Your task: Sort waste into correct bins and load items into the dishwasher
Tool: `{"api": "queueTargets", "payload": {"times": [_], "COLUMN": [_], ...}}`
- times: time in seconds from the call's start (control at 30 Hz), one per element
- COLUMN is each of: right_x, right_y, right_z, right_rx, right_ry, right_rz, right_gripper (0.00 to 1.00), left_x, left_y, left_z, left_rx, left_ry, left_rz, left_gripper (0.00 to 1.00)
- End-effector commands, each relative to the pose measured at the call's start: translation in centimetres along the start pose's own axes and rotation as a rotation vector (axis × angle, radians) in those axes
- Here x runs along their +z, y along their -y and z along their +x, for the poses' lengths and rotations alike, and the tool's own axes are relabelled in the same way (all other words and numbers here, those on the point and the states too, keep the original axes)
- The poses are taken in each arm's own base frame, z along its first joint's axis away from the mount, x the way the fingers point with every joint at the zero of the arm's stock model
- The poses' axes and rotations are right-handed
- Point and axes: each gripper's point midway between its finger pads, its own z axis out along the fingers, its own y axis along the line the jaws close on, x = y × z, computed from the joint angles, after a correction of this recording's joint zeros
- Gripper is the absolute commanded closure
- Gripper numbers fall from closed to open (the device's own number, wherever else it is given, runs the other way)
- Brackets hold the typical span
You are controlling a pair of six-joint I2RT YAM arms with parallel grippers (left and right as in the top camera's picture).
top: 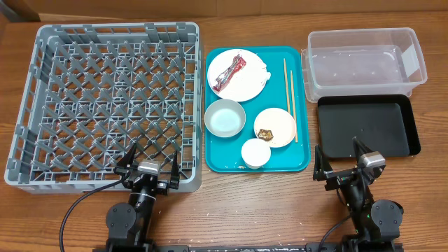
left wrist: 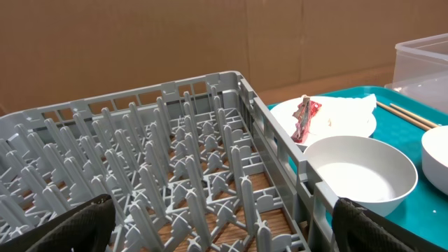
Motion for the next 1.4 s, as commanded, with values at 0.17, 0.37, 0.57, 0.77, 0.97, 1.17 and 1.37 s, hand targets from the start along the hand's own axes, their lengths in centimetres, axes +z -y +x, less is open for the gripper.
{"api": "queueTargets", "payload": {"times": [0.17,0.37,0.57,0.77,0.97,1.17,1.37], "right_x": [0.0,0.0,0.0,0.0,0.0,-0.2,-0.7], "right_y": [0.1,0.1,0.1,0.0,-0.2,-1.0,-1.3], "right_z": [0.2,0.2,0.2,0.2,0.2,-0.8,-2.7], "right_rx": [-0.004,-0.003,-0.003,0.000,-0.001,-0.004,-0.009], "right_ry": [0.003,0.003,0.003,0.002,0.001,0.011,0.032], "right_rz": [0.007,0.006,0.006,0.001,-0.014,-0.048,-0.051], "right_gripper": [0.00,0.00,0.00,0.00,0.00,0.00,0.00], "left_x": [0.0,0.0,0.0,0.0,0.0,0.0,0.0], "left_y": [0.0,0.0,0.0,0.0,0.0,0.0,0.0], "left_z": [0.1,0.1,0.1,0.1,0.1,0.1,0.1], "left_rx": [0.016,0.016,0.016,0.016,0.016,0.016,0.016], "left_ry": [0.004,0.004,0.004,0.004,0.004,0.004,0.004], "left_rz": [0.000,0.000,0.000,0.000,0.000,0.000,0.000], "left_gripper": [0.00,0.00,0.00,0.00,0.00,0.00,0.00]}}
